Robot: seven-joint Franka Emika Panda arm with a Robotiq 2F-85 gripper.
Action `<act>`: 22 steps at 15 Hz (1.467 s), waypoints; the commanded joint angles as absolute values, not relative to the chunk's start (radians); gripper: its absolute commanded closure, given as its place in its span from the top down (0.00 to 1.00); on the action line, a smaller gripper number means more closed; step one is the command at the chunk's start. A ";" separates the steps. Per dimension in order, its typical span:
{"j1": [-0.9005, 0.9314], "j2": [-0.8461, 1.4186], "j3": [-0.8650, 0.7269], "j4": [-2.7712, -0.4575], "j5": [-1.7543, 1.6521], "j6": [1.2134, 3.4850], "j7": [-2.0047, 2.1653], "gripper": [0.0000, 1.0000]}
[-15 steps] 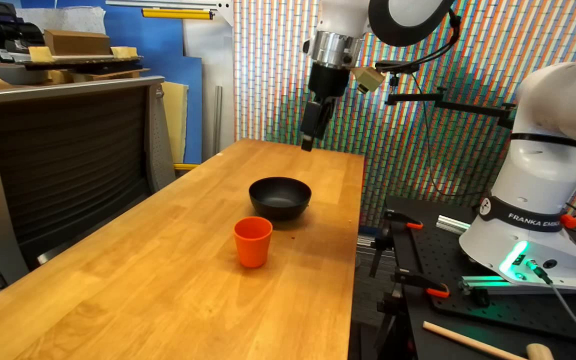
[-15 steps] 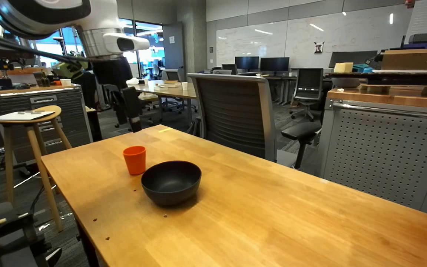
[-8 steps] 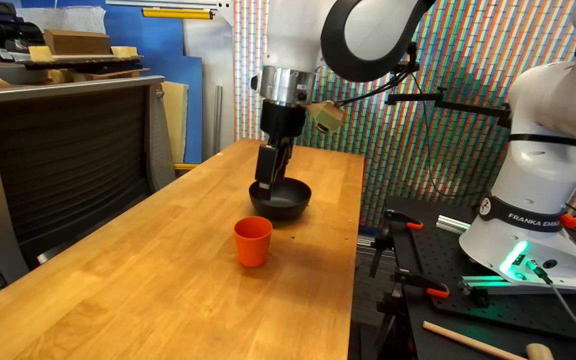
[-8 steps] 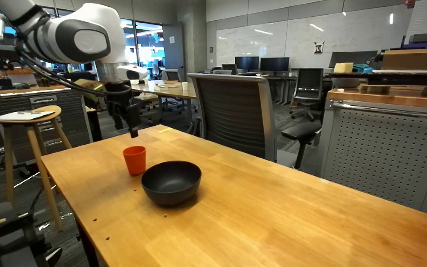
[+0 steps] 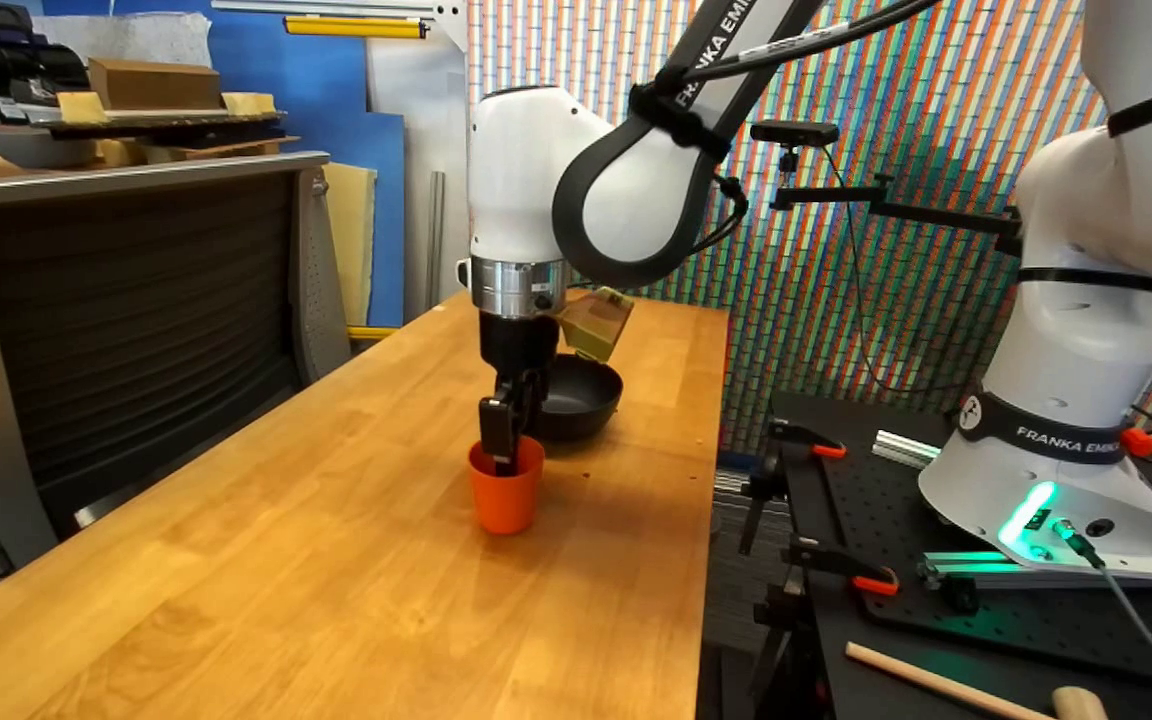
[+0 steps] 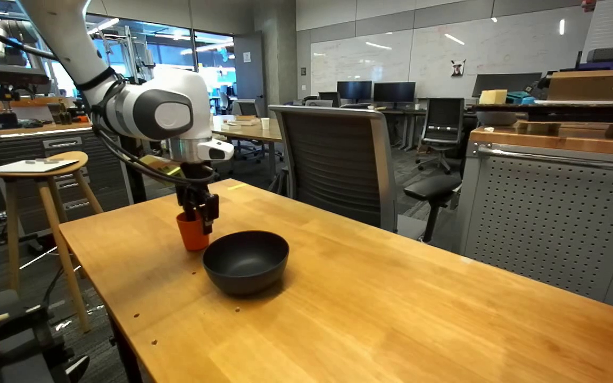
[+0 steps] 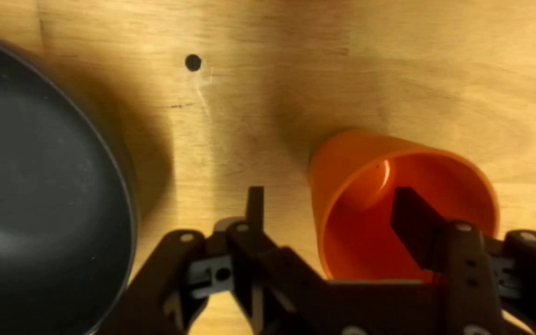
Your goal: Put the orange cup in the black bowl
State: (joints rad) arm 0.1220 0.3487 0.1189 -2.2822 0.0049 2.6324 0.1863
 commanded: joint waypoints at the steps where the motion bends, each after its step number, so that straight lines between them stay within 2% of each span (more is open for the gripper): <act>1: 0.141 0.393 0.097 -2.227 -0.003 2.635 0.177 0.41; 5: 0.120 0.349 0.116 -2.236 0.033 2.615 0.146 0.11; 7: 0.110 0.314 0.117 -2.250 0.047 2.607 0.136 0.00; 12: 0.098 0.194 0.064 -2.305 0.021 2.604 0.184 0.01; 18: 0.113 0.084 -0.126 -2.390 -0.392 2.695 0.557 0.01; 20: 0.099 0.082 -0.151 -2.398 -0.493 2.680 0.688 0.01; 22: 0.074 0.104 -0.139 -2.416 -0.455 2.661 0.698 0.01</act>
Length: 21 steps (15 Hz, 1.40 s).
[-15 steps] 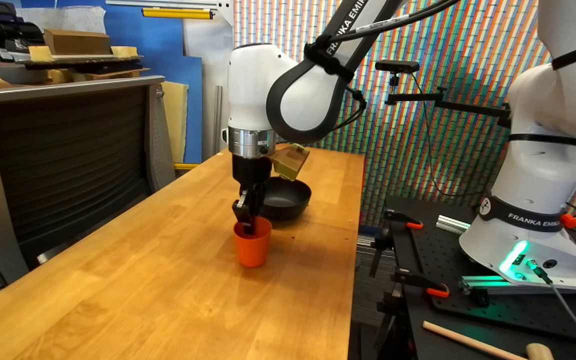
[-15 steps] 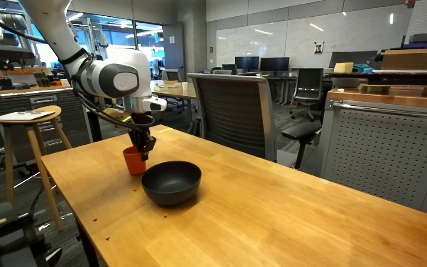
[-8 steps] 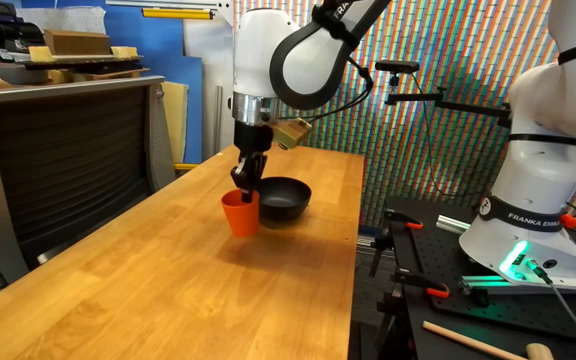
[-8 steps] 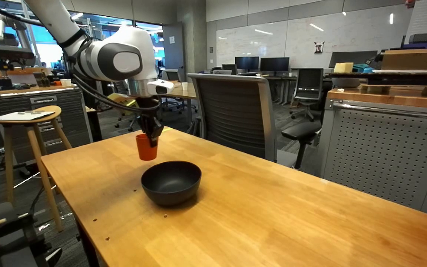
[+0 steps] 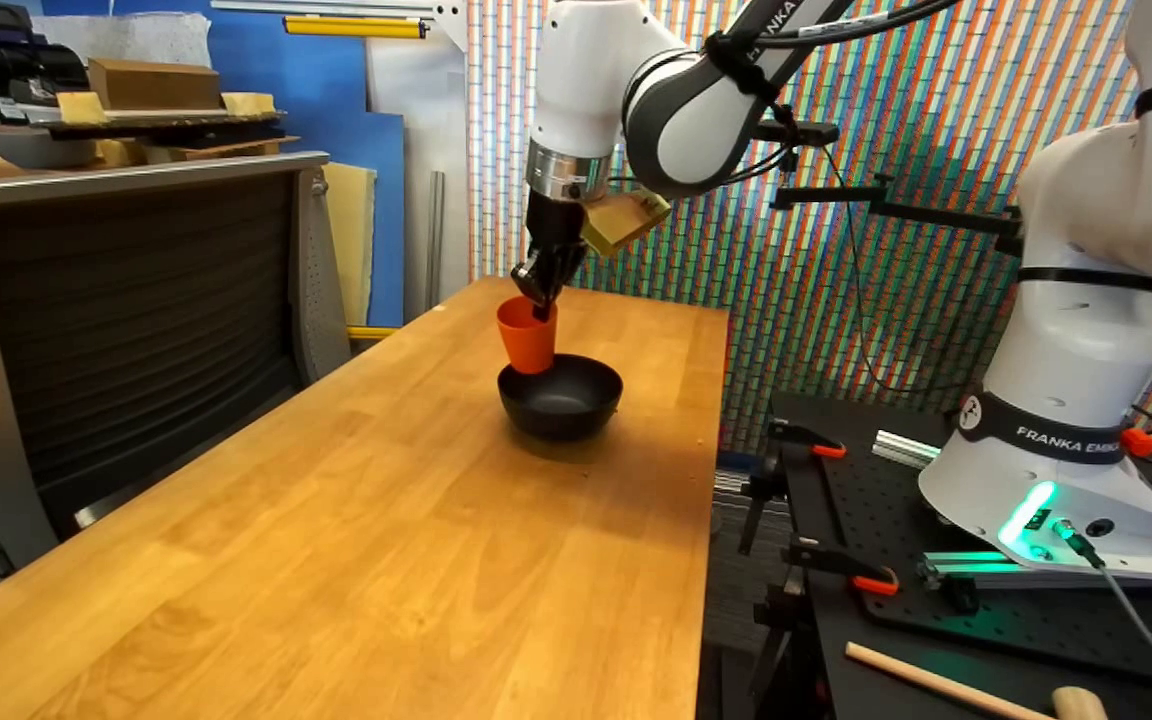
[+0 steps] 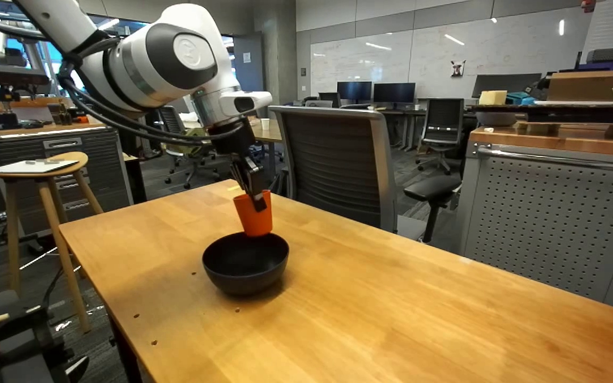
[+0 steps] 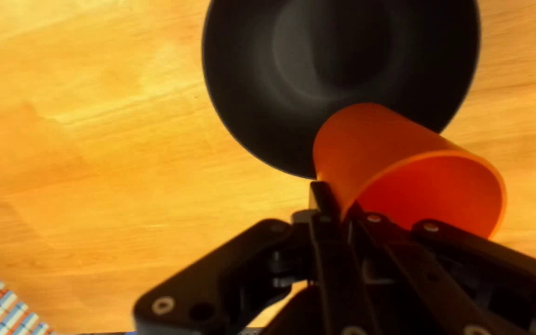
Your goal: Put the orange cup in the black bowl
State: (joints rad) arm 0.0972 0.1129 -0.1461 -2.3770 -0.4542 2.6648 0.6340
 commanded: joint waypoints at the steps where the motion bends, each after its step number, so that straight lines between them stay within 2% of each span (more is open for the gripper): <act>1: 0.061 0.123 -0.128 -2.429 -0.393 2.660 0.675 0.01; 7: 0.010 0.250 -0.074 -2.464 0.004 2.712 0.464 0.01; 8: 0.015 0.239 -0.082 -2.456 0.011 2.708 0.457 0.30; 9: 0.028 0.227 -0.095 -2.459 -0.013 2.714 0.467 0.32; 10: 0.039 0.218 -0.108 -2.461 -0.044 2.722 0.480 0.38; 15: 0.076 0.090 -0.155 -2.498 -0.214 2.745 0.511 0.76; 18: 0.046 -0.062 -0.118 -2.520 -0.245 2.673 0.433 1.00; 21: 0.048 -0.203 -0.060 -2.534 -0.027 2.491 0.188 1.00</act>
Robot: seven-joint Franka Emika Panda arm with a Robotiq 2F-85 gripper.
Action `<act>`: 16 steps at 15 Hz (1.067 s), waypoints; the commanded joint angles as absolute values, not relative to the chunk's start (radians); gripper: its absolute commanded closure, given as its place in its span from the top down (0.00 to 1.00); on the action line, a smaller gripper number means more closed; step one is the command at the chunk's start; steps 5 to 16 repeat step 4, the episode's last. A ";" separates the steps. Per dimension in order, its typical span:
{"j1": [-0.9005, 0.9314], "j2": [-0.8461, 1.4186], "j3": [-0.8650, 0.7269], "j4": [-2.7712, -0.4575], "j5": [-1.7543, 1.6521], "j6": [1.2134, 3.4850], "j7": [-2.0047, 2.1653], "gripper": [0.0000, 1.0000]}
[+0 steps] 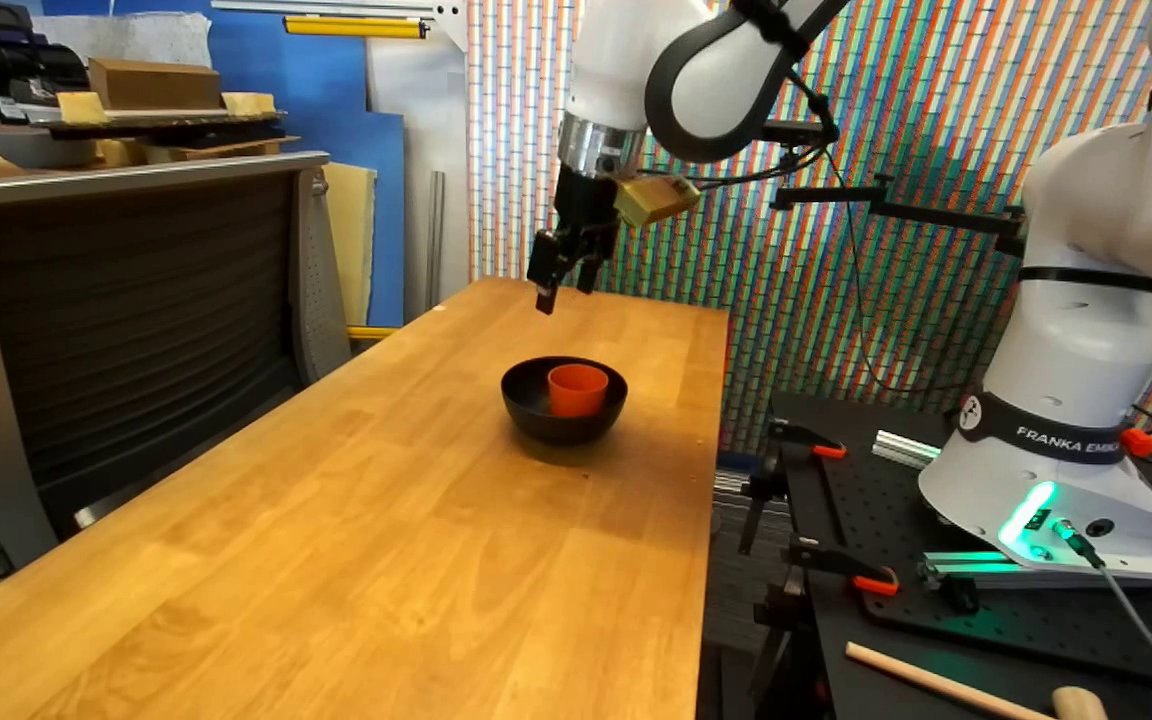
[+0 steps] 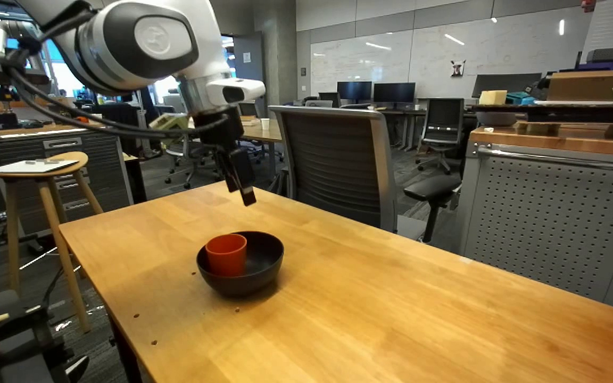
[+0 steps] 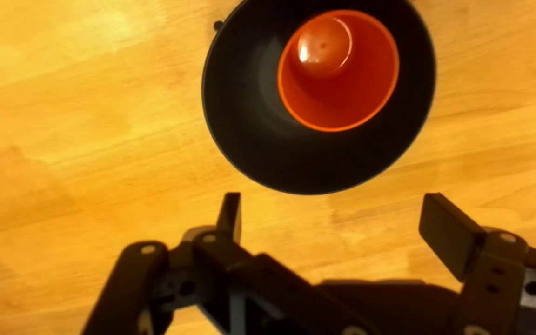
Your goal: Put the orange cup in the black bowl
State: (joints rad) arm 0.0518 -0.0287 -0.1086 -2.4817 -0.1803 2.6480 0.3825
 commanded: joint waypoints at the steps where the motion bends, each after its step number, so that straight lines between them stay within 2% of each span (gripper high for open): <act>1: 0.103 -0.251 -0.107 -2.537 0.054 2.407 0.111 1.00; 2: 0.028 -0.128 -0.051 -2.492 -0.041 2.510 0.230 1.00; 4: 0.049 -0.207 -0.050 -2.508 0.031 2.423 0.154 1.00; 16: 0.049 -0.207 -0.050 -2.508 0.031 2.423 0.154 1.00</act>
